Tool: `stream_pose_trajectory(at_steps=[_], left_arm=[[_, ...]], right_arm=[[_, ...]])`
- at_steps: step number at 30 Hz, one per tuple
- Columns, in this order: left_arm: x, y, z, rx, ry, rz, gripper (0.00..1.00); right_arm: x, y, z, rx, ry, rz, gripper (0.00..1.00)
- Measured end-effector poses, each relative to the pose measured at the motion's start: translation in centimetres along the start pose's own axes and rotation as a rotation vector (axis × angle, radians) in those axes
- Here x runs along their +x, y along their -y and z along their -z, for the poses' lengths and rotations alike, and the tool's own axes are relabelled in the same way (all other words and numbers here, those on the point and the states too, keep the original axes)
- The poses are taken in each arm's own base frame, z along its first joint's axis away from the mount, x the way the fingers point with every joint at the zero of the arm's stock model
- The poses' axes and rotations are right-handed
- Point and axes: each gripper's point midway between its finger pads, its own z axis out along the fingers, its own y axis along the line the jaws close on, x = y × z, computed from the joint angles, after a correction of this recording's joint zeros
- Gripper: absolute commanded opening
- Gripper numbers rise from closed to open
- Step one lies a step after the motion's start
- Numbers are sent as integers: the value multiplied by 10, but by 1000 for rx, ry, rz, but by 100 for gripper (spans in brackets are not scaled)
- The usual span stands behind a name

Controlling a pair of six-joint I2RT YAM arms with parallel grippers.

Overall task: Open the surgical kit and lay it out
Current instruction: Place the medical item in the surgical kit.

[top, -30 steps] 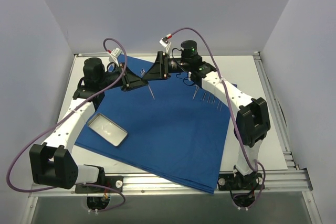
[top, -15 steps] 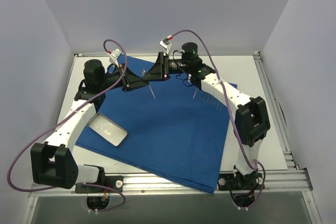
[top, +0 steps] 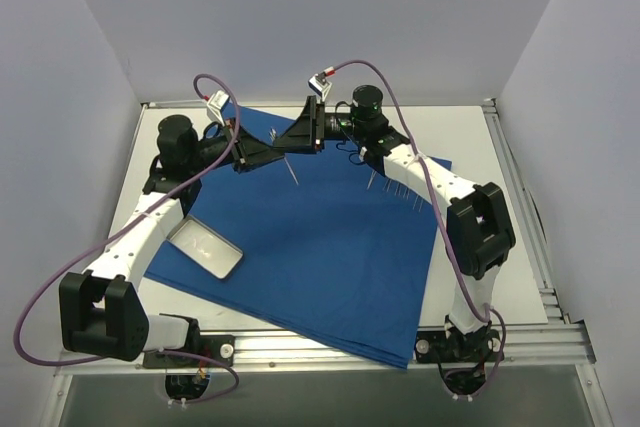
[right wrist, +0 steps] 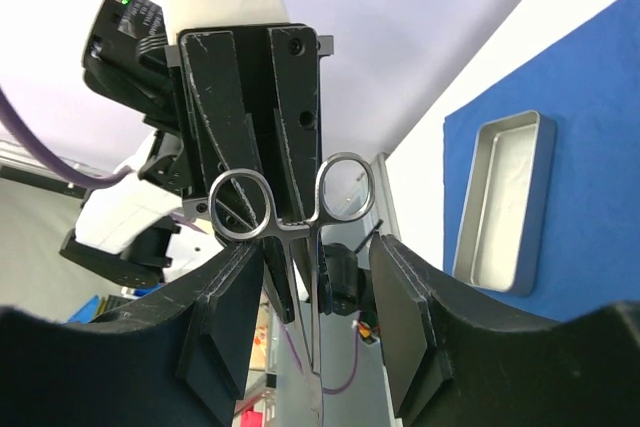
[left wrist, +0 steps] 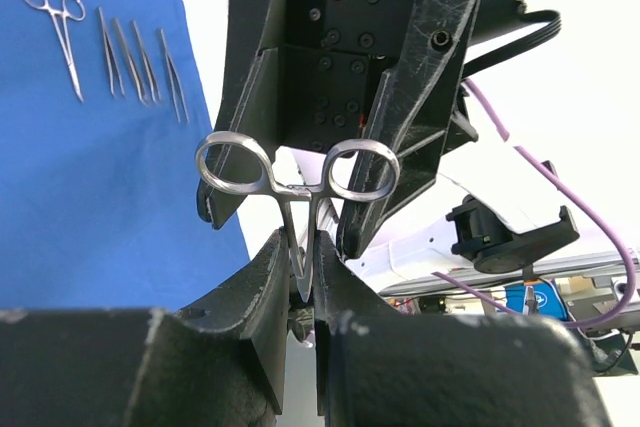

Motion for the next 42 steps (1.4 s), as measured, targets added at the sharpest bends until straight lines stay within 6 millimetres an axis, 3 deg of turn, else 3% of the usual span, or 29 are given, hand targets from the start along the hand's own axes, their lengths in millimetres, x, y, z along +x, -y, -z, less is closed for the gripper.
stream_pose_trajectory(at_steps=[9, 19, 31, 42], left_arm=[[-1, 10, 1, 30, 3, -10, 2], [-3, 18, 2, 54, 8, -16, 2], [-2, 22, 3, 62, 8, -20, 2], [0, 28, 5, 72, 7, -25, 2]], right_arm=[[-2, -12, 3, -81, 28, -46, 42], [-5, -29, 4, -149, 33, -41, 23], [-2, -19, 2, -147, 25, -53, 42], [1, -27, -1, -191, 14, -61, 43]])
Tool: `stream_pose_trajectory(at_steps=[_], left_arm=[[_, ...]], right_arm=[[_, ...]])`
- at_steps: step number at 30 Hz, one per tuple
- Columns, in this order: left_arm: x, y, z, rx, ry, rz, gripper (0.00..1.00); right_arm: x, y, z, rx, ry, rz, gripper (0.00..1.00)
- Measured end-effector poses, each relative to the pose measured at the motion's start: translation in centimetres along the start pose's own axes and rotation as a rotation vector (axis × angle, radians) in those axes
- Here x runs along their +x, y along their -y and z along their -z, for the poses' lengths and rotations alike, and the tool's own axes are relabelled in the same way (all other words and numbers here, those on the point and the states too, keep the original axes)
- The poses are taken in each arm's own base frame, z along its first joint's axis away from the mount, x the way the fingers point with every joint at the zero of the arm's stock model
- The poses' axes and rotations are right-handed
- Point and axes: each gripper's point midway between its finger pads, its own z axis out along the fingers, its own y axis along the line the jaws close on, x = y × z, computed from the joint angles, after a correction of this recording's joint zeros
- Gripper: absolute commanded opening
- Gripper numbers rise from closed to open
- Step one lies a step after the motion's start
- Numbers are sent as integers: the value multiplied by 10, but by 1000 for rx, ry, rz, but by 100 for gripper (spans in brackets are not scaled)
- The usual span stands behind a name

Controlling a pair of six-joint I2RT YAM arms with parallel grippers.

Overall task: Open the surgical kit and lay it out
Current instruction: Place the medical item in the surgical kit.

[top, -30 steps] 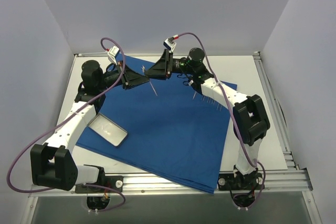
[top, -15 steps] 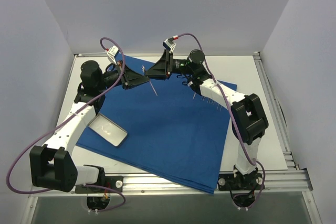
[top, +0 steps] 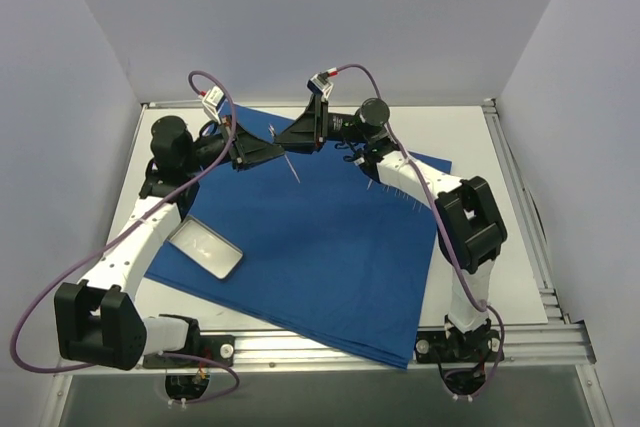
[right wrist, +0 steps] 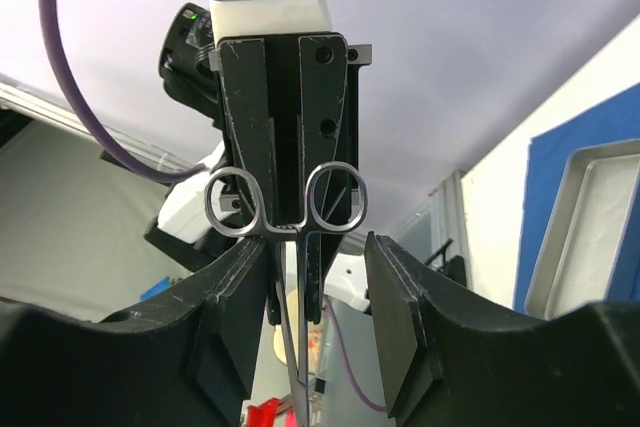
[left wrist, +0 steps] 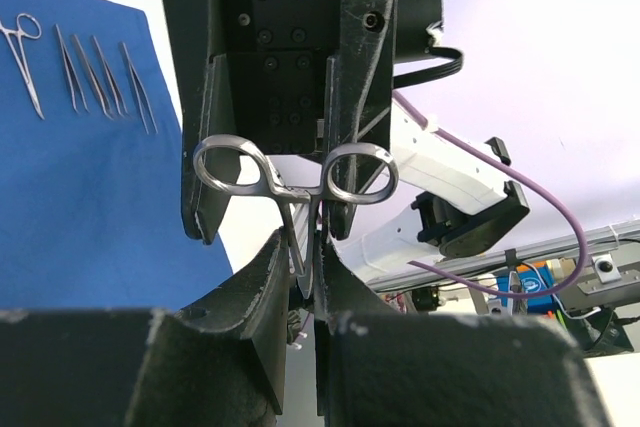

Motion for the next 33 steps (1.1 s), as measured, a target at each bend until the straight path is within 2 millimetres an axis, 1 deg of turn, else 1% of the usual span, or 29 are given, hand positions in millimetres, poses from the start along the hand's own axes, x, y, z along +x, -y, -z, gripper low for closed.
stream_pose_trajectory(at_steps=[3, 4, 6, 7, 9, 12, 14, 15, 21, 22, 24, 25, 29, 33], left_arm=[[1, 5, 1, 8, 2, -11, 2], [1, 6, 2, 9, 3, -13, 2], [1, 6, 2, 7, 3, -11, 2], [2, 5, 2, 5, 3, -10, 2], [2, 4, 2, 2, 4, -9, 2], [2, 5, 3, -2, 10, -12, 2], [2, 3, 3, -12, 12, -7, 2], [3, 1, 3, -17, 13, -4, 2], [4, -3, 3, -35, 13, 1, 2], [4, -3, 4, -37, 14, 1, 7], [5, -4, 4, -42, 12, 1, 12], [6, -3, 5, -43, 11, 1, 16], [7, -3, 6, -45, 9, -5, 28], [9, -1, 7, -46, 6, -13, 34]], right_arm=[[2, -5, -2, -40, -6, -26, 38], [3, -7, -3, -49, -9, -41, 33], [3, -9, -3, -63, -12, -59, 27], [3, -10, -3, -67, -13, -64, 22], [3, -12, -3, -72, -14, -66, 22], [4, -11, -3, -72, -14, -38, 12], [4, -9, -4, -63, -14, -20, 2], [4, -7, -4, -55, -14, -17, 0], [5, -3, -4, -29, -16, 3, 0], [6, -3, -4, -26, -17, 8, 0], [7, -4, -4, -18, -15, 13, 0], [7, -4, -4, -14, -14, 15, 0], [9, -5, -4, -4, -6, 21, 0], [10, -3, -4, 6, 4, 18, 0]])
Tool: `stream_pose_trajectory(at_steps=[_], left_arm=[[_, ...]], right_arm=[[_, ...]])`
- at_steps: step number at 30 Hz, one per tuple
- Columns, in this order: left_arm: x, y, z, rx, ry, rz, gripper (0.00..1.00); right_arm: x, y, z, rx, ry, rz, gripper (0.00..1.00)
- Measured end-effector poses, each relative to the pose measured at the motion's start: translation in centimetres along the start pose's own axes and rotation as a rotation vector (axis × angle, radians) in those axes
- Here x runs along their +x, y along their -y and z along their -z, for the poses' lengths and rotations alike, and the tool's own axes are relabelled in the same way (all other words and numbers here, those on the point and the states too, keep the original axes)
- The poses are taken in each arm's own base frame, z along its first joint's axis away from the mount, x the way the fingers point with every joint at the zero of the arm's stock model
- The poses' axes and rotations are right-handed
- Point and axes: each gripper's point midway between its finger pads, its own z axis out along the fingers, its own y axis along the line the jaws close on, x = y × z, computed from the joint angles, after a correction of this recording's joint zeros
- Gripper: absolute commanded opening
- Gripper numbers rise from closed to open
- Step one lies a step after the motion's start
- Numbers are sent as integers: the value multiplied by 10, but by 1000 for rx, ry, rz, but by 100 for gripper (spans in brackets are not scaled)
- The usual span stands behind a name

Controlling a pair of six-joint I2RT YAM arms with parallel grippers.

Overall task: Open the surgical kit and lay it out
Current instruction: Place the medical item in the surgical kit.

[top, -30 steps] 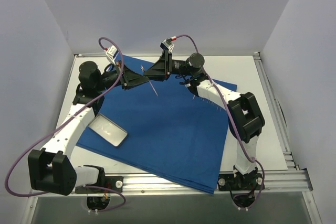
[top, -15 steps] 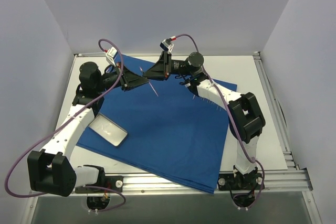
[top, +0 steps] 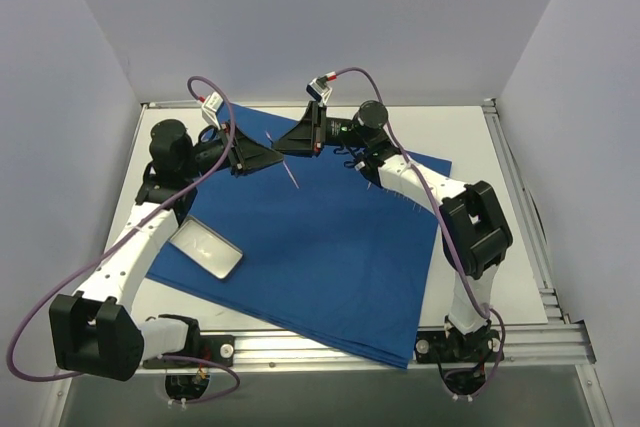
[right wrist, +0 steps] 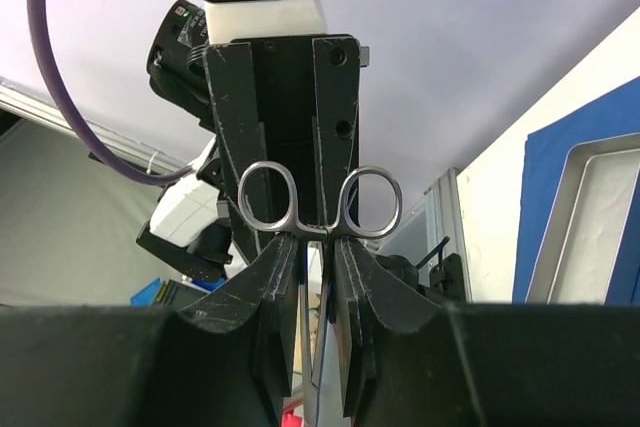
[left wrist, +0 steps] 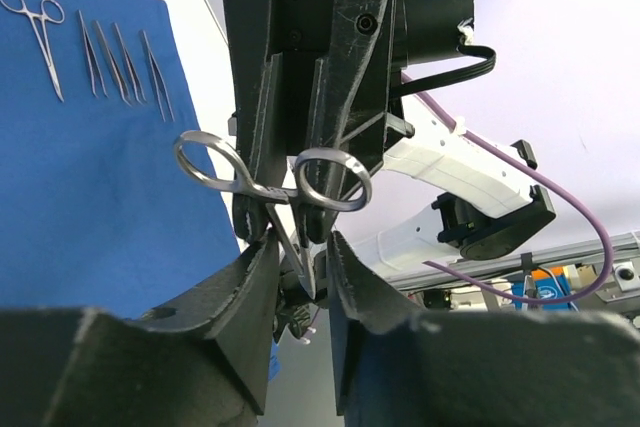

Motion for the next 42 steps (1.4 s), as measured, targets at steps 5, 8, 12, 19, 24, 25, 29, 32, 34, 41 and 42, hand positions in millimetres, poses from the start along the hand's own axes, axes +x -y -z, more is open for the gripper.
stream_pose_trajectory(at_steps=[5, 8, 12, 19, 24, 25, 29, 32, 34, 41, 42], left_arm=[[4, 1, 2, -7, -7, -7, 38], [7, 3, 4, -9, -11, -15, 43], [12, 2, 7, -25, -19, -25, 46], [19, -3, 11, -58, -31, -30, 50], [23, -10, 12, -89, -40, -19, 50], [23, -13, 13, -100, -40, -18, 50], [26, -31, 17, -203, -37, -11, 50], [23, -44, 25, -318, -23, -27, 50], [19, -50, 32, -389, -10, -45, 50], [18, -72, 52, -564, -4, -72, 50], [19, -76, 55, -584, -8, -69, 50]], right_arm=[[4, 1, 0, 8, 0, -3, 0], [4, 1, 0, 9, 1, -3, 0], [5, 4, 1, 18, 5, -8, 0], [-1, 16, 9, 50, 33, -24, 0], [-6, 17, 13, 58, 48, -22, 0], [-7, 18, 14, 62, 51, -21, 0], [-11, 32, 21, 148, 71, -21, 0], [-21, 53, 26, 284, 89, -3, 0], [-31, 61, 31, 368, 104, 24, 0], [-62, 100, 62, 673, 172, 92, 0], [-64, 111, 70, 728, 181, 84, 0]])
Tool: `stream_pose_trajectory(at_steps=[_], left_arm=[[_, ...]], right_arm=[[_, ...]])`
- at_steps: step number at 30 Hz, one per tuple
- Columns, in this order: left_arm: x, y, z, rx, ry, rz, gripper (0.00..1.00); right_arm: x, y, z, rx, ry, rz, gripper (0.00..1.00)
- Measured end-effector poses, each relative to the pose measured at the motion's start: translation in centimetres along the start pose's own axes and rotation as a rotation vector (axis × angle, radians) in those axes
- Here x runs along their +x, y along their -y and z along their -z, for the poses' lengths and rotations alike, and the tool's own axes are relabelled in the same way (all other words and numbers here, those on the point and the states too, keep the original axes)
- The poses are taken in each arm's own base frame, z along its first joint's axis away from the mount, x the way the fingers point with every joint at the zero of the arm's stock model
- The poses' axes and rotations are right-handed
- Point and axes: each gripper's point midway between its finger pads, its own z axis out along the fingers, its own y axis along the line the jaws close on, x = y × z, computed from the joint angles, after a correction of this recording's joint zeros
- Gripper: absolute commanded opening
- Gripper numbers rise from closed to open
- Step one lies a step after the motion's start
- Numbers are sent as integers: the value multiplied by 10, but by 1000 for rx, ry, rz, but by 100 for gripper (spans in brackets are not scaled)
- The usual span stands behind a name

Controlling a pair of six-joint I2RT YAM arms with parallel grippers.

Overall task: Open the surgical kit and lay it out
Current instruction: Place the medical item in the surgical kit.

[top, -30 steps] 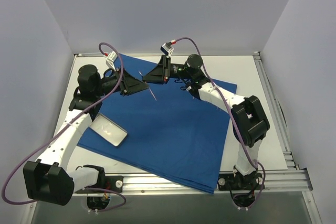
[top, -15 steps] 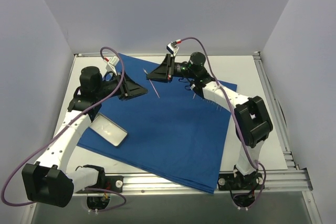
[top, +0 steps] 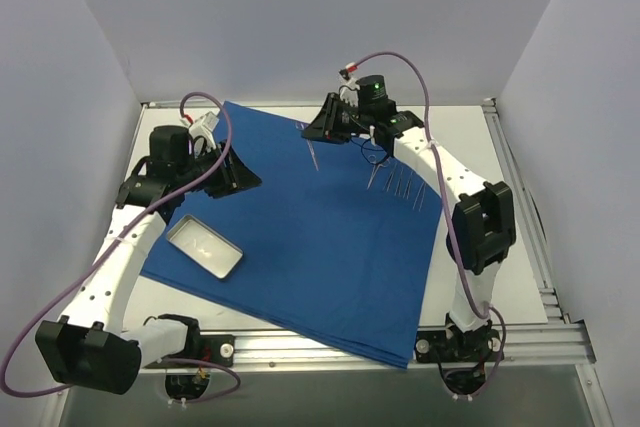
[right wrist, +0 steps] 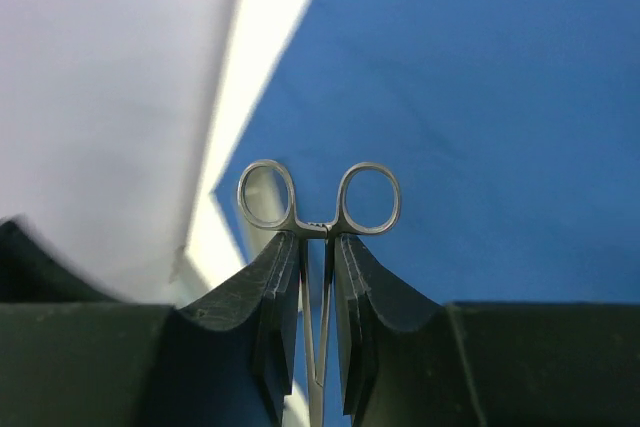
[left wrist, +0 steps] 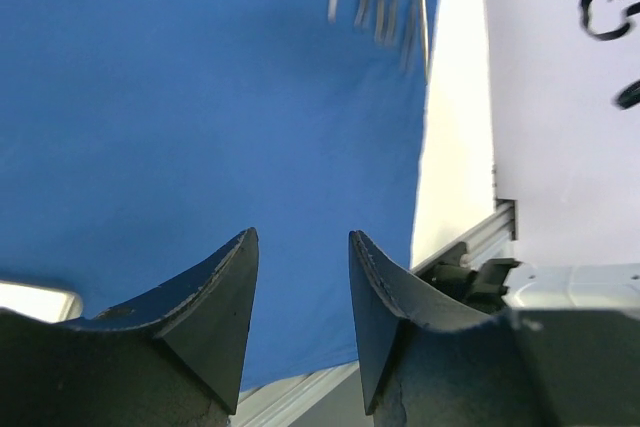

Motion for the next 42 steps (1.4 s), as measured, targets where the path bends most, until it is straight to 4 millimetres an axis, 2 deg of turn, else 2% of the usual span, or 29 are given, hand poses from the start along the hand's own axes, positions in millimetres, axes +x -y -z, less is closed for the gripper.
stream_pose_trajectory(at_steps=[4, 9, 12, 15, 21, 24, 28, 32, 42], left_arm=[[6, -16, 1, -72, -19, 1, 50], [6, -32, 1, -142, -31, 0, 50], [7, -38, -2, -170, -46, 4, 49], [9, -44, -6, -188, -60, 12, 49], [11, -53, -13, -215, -81, 20, 49], [12, -56, -16, -222, -92, 25, 49], [14, -60, -20, -230, -109, 31, 49], [16, -65, -25, -237, -127, 34, 49], [20, -71, -33, -243, -159, 46, 49]], right_arm=[[-1, 58, -7, 229, 12, -30, 0], [7, 137, -3, 520, 25, -90, 0], [11, 173, 1, 656, 41, -119, 0], [7, 200, 3, 770, 75, -142, 0], [-14, 226, -7, 886, 149, -157, 0], [-15, 239, -7, 947, 164, -170, 0], [-8, 254, -4, 1011, 164, -182, 0], [-3, 258, -1, 1042, 147, -184, 0], [14, 271, -12, 1064, 108, -180, 0]])
